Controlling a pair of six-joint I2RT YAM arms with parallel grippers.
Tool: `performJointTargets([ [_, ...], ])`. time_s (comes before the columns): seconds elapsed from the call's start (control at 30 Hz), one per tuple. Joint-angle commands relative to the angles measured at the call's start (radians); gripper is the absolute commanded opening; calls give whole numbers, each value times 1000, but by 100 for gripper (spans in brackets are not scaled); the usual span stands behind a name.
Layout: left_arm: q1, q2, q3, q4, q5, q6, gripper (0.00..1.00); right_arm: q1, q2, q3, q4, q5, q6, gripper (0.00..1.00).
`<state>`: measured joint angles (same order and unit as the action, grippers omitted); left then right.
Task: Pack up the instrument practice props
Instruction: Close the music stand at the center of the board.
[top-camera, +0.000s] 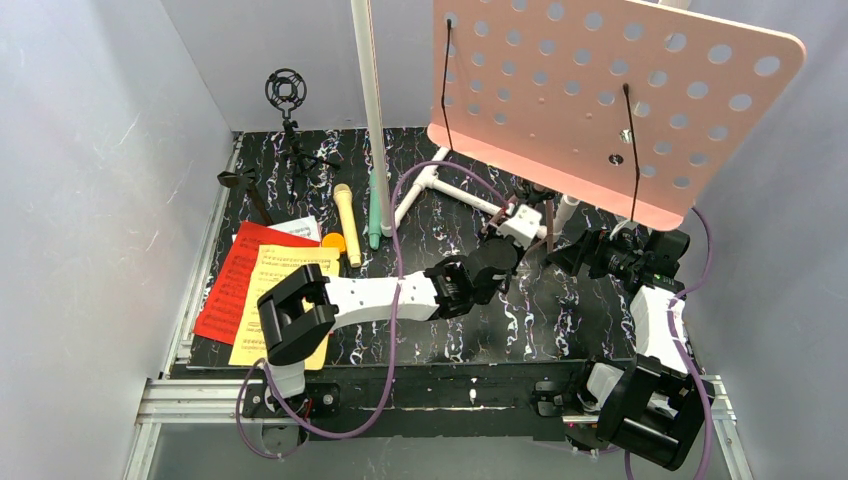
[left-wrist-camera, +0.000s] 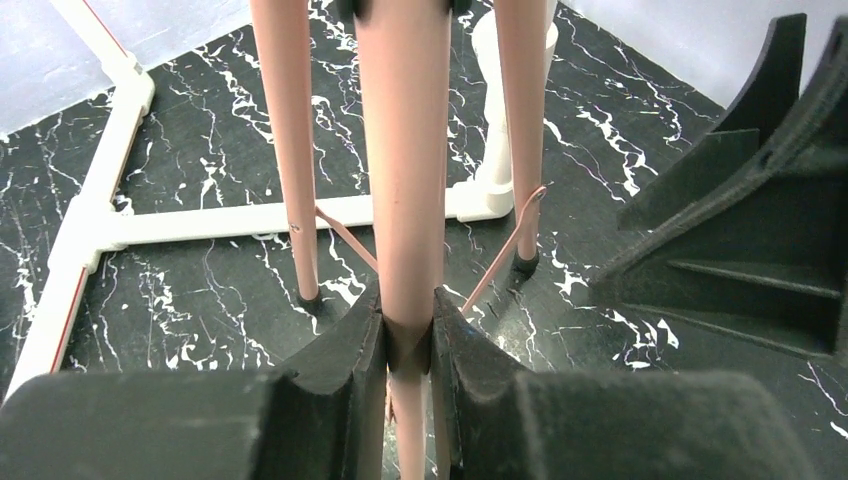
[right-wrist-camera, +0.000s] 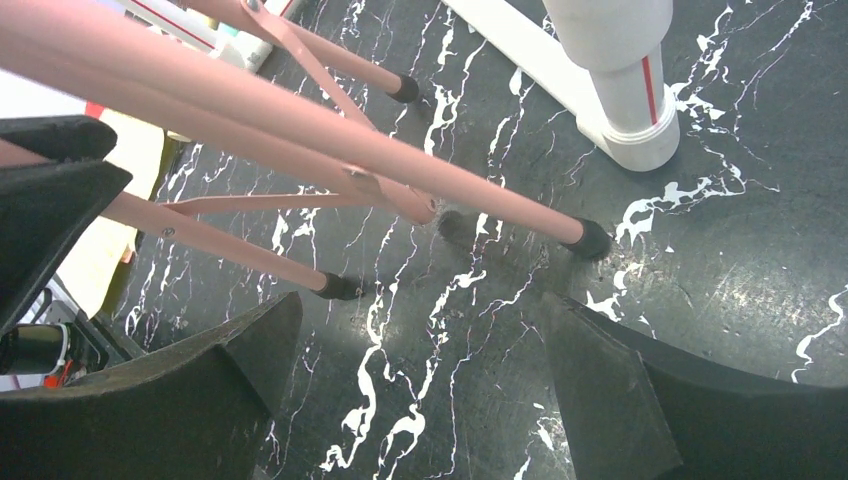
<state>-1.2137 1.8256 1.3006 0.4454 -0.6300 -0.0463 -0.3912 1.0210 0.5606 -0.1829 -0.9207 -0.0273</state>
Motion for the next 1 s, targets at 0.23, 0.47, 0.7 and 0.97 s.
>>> performJointTargets([
  [0.23, -67, -83, 66, -175, -139, -190, 0, 3, -41, 1, -5, -100, -61, 98],
  [0.47, -44, -104, 83, -247, -91, -288, 0, 3, -46, 1, 2, -157, -66, 98],
  [0.7, -24, -139, 67, -259, -17, -316, 0, 10, -47, 3, 14, -223, -117, 98],
  [0.97, -11, -173, 45, -259, 43, -317, 0, 43, -34, 72, -80, -335, -380, 96],
])
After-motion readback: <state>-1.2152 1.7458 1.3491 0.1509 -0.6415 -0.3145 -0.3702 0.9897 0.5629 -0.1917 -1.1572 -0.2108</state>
